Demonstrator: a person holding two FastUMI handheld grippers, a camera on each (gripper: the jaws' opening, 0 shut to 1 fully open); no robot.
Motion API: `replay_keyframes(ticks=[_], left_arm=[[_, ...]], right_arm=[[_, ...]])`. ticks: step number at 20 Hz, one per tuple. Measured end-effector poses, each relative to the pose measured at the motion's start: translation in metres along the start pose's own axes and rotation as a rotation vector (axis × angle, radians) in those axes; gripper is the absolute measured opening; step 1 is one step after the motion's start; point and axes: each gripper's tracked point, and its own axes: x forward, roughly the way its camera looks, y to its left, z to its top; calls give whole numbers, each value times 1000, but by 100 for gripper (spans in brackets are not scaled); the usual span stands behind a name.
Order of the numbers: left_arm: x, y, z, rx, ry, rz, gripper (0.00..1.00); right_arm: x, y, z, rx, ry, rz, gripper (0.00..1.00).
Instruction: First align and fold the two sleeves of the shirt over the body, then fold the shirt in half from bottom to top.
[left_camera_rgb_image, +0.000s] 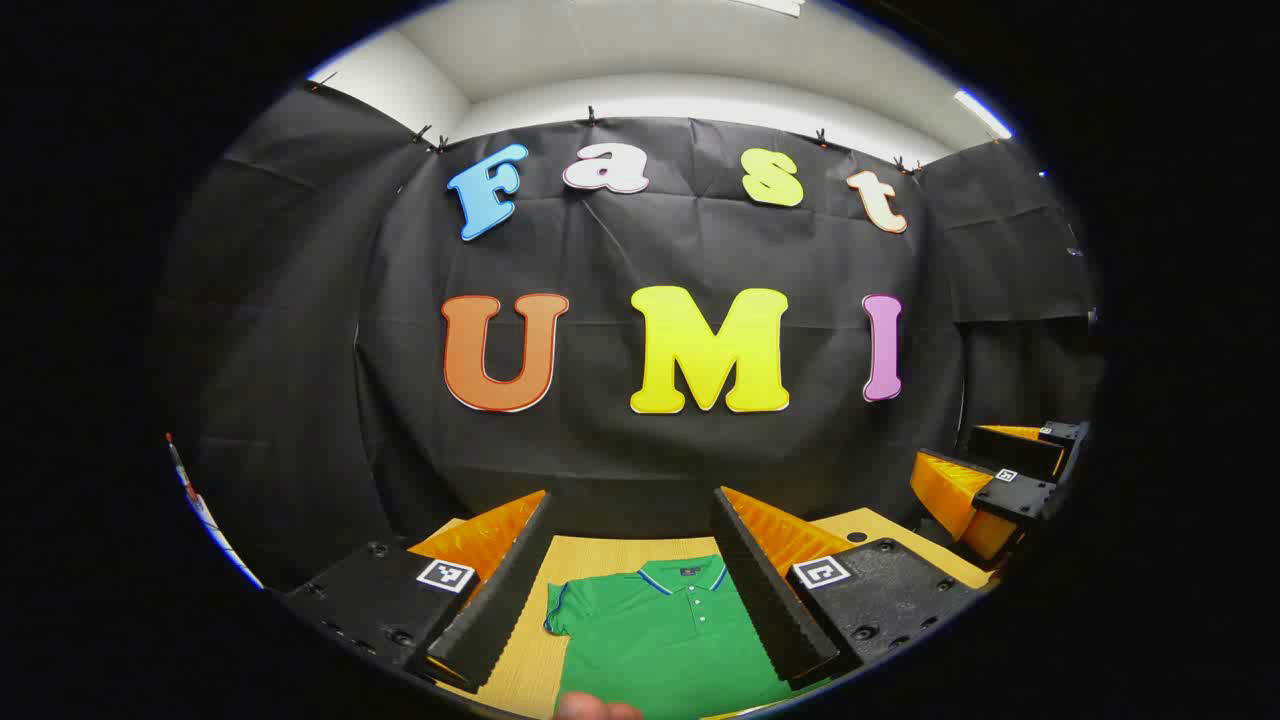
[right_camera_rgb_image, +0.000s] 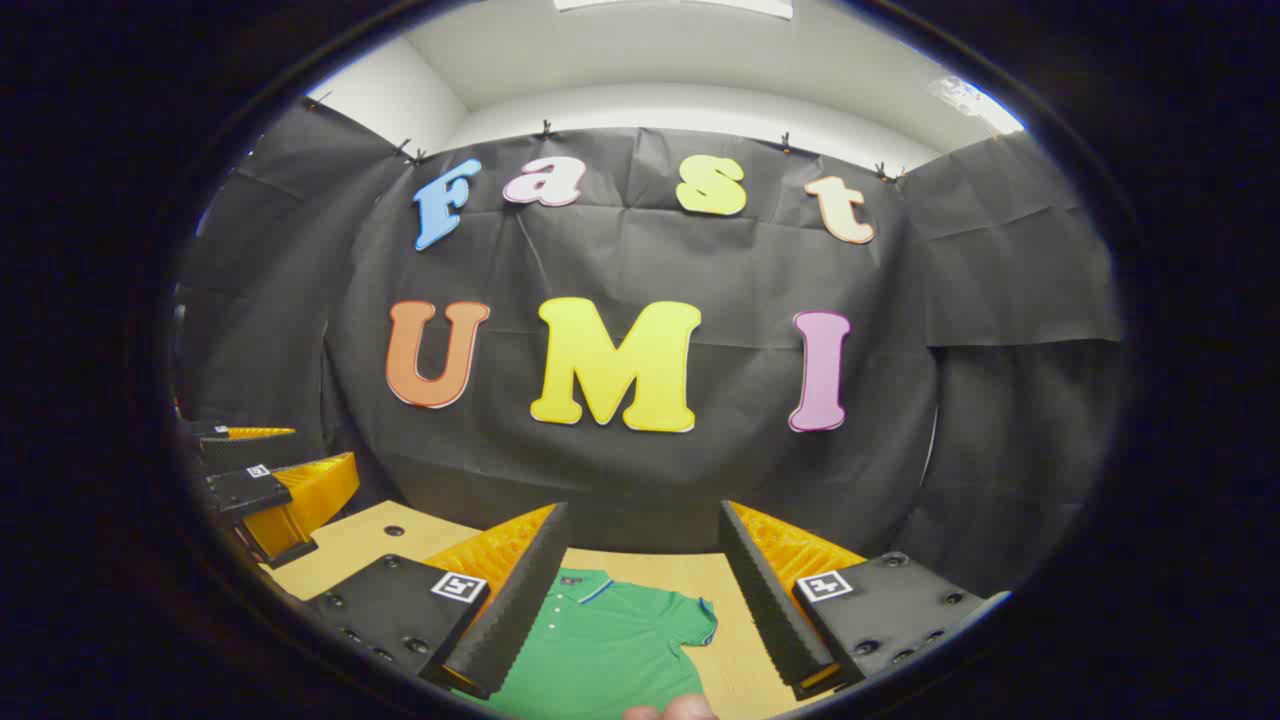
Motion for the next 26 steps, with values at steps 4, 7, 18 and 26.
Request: replay_keyframes(ticks=[4,7,18,26], left_arm=[[3,-3,0,6,-1,8,99],[4,-4,1,7,1,12,99],[4,3,-3,17,20,53,100],[4,9,-8,23,26,67,100]], right_arm=[[4,-1,1,11,-1,20,96],[7,-6,0,11,3,23,95],[20,-20,-8,12,32,34,95],[40,-41,-31,-2,96,42,96]])
